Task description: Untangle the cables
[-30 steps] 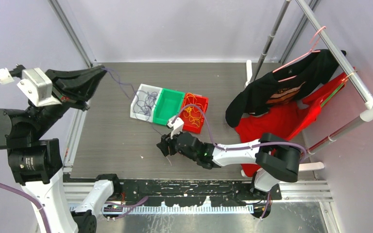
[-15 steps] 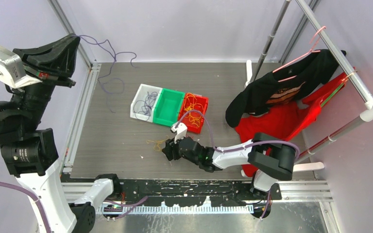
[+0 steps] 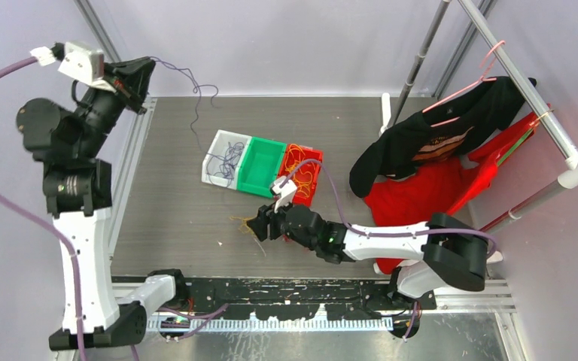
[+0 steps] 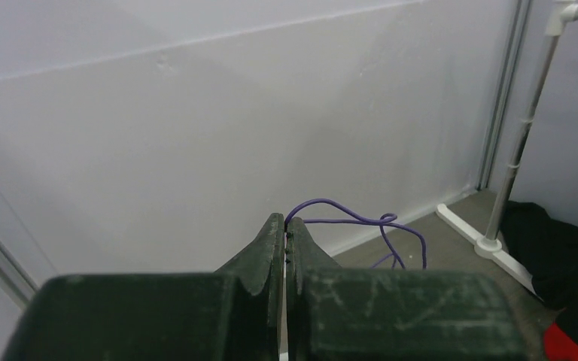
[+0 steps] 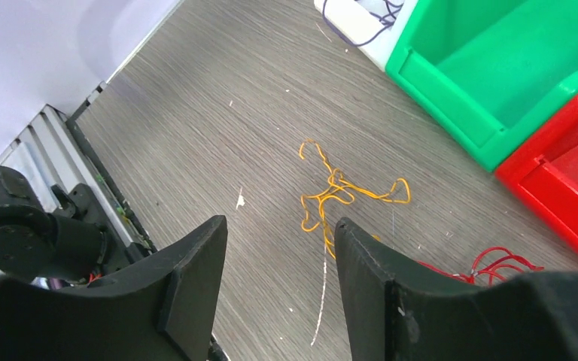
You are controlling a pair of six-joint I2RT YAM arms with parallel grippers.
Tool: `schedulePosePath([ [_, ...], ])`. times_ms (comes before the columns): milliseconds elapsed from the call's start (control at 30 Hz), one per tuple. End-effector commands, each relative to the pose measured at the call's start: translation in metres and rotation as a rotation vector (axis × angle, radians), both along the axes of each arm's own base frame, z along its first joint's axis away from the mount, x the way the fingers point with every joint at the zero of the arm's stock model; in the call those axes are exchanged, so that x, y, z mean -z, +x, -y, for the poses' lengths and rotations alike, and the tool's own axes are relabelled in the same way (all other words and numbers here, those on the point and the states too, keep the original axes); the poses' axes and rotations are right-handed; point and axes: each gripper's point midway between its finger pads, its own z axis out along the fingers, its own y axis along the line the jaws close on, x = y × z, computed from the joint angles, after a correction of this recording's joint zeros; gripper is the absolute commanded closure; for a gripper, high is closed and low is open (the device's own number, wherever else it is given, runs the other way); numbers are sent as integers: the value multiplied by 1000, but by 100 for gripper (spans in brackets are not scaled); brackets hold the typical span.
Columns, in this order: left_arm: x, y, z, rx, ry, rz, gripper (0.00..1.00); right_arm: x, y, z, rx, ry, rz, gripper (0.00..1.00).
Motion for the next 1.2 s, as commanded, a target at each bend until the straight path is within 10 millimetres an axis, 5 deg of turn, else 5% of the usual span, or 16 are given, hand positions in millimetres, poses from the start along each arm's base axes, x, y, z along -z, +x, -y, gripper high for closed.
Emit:
schedulePosePath([
  [0, 4, 25, -8, -37, 12, 22, 100, -52, -1, 1, -4, 67, 43, 40],
  [267, 56, 81, -8, -27, 52, -93, 100, -61, -1, 27, 46, 39, 52, 39],
  [633, 113, 134, -4, -2, 75, -216, 100, -54, -11, 47, 41, -62, -9, 40],
  [1033, 132, 146, -4, -5, 100, -224, 100, -44, -28, 54, 3, -95, -100, 43],
  [1167, 116, 139, 2, 13, 91, -190, 100, -43, -27, 60, 16, -109, -94, 43],
])
